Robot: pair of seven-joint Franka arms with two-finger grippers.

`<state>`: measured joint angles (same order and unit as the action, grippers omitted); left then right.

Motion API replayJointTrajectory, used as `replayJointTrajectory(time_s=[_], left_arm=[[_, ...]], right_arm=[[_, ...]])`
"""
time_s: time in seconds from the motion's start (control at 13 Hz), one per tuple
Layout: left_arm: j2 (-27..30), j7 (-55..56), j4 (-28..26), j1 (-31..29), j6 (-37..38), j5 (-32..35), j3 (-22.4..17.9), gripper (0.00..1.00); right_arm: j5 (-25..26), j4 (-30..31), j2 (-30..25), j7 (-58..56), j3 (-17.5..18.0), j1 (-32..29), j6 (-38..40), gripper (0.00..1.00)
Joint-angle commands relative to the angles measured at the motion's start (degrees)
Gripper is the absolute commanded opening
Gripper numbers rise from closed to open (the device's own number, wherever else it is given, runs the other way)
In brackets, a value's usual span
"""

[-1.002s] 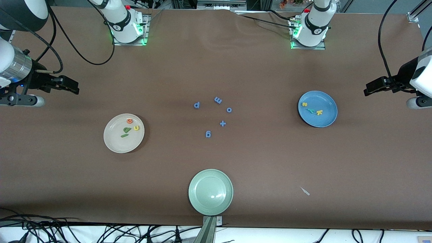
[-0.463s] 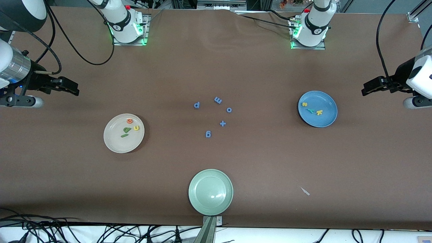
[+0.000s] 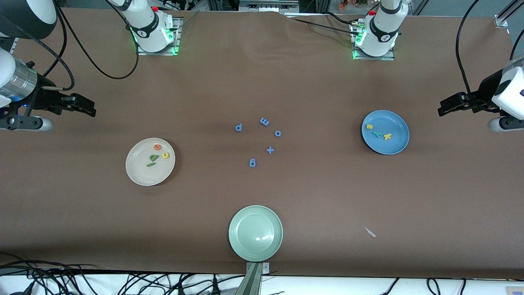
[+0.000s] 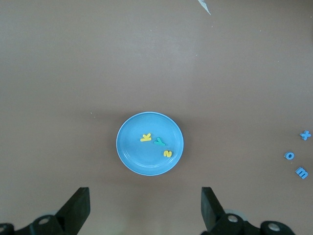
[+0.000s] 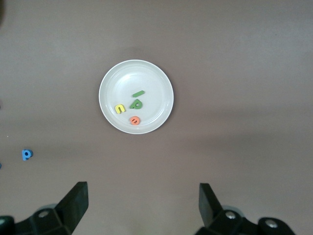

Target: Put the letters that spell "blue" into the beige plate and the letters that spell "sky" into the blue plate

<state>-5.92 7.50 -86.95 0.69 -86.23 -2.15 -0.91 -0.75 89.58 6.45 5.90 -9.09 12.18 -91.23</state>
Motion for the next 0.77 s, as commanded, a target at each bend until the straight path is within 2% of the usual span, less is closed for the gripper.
replayJointTrajectory(time_s=[0.0, 0.69], left_arm=[[-0.05, -1.0, 0.91, 0.45, 0.45, 1.71, 0.12, 1.0], [-0.05, -0.82, 0.91, 0.45, 0.45, 1.88, 0.91, 1.0]], right_arm=[[-1.1, -1.16, 0.67, -0.54, 0.22, -0.49, 0.0, 1.0], [-0.83, -1.69, 1.2, -2.73, -0.66, -0.84, -1.13, 1.0]])
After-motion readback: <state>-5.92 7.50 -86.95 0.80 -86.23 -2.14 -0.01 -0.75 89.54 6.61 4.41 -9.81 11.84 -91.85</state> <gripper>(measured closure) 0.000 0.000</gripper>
